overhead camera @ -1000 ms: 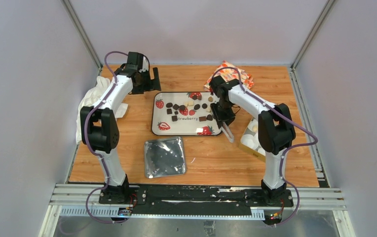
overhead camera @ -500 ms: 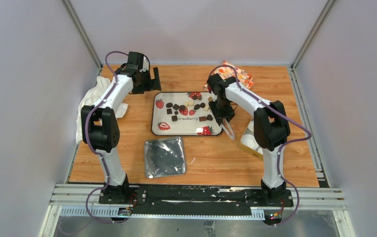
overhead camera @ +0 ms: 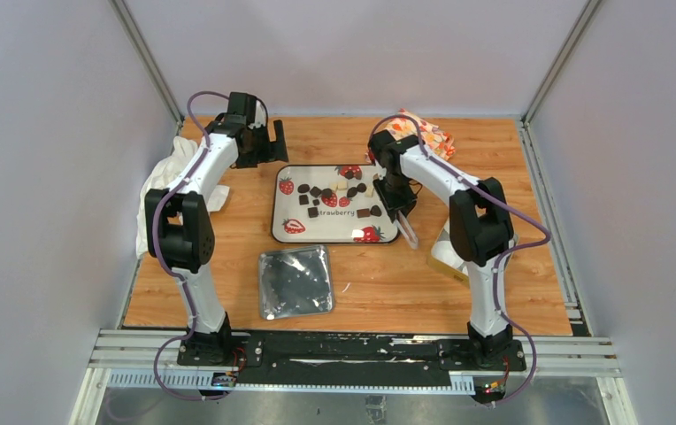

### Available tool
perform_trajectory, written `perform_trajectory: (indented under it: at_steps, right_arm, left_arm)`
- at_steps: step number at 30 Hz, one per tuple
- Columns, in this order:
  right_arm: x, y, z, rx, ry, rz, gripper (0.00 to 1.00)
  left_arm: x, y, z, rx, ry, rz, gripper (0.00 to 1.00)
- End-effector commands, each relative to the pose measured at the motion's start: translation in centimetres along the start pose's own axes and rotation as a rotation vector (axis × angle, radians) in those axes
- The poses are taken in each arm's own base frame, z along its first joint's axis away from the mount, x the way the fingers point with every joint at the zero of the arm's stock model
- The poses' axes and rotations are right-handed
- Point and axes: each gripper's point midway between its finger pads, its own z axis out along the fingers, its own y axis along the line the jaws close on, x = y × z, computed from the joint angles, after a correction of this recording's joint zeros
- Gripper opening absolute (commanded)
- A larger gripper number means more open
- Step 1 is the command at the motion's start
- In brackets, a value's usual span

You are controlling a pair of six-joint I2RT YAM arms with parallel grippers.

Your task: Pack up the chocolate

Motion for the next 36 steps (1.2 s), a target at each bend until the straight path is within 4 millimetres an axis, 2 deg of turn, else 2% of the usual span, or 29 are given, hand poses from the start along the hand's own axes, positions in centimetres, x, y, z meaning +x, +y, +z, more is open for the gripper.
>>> perform_trajectory:
  at_steps: [1,3,5,9,12,16,18,22,26,29,32,36]
  right_arm:
    - [0.1,0.4,-0.7,0.004,0.015,-0.032,0.13]
    - [0.4,0.2,-1.1,0.005,0.013,-0.035,0.04]
    - [0.7,0.1,-1.8,0.004,0.004,-0.039,0.00]
    - [0.9,0.5,-3.5,-0.025,-0.026,-0.043,0.00]
    - [1.0,1.3,-5.8,-0.088,-0.067,-0.034,0.00]
    - [2.2,0.2,-8.4,-0.094,-0.100,-0.002,0.00]
    - [3.6,-1.0,-9.2,-0.090,-0.106,0.037,0.00]
    - [7.8,-2.8,-10.4,-0.086,-0.094,0.139,0.00]
    - [12.5,-3.0,-10.9,-0.102,-0.069,0.257,0.00]
    - [15.9,-2.8,-10.1,-0.098,-0.037,0.342,0.00]
    - [18.2,-2.9,-9.4,-0.076,-0.019,0.420,0.01]
    - [20.3,-3.2,-8.3,-0.043,0.003,0.466,0.01]
  left_arm:
    - [-0.5,0.2,0.2,-0.003,-0.001,0.001,1.00]
    - [-0.6,0.2,0.2,-0.002,-0.002,0.001,1.00]
    - [-0.5,0.2,0.1,-0.003,-0.001,0.002,1.00]
    - [-0.5,0.2,0.1,-0.005,-0.002,0.002,1.00]
    - [-0.6,0.1,0.1,0.002,0.000,-0.002,1.00]
    - [-0.7,-0.2,-0.1,0.013,-0.005,-0.008,1.00]
    - [-0.8,-0.4,-0.3,0.025,-0.007,-0.010,1.00]
    - [-1.4,-1.0,-0.9,0.048,-0.021,-0.015,1.00]
    - [-1.7,-1.5,-1.5,0.069,-0.030,-0.025,1.00]
    - [-1.7,-2.0,-1.7,0.088,-0.030,-0.037,1.00]
    - [-1.6,-2.0,-1.8,0.091,-0.027,-0.042,1.00]
    - [-0.9,-2.1,-1.7,0.096,-0.012,-0.042,1.00]
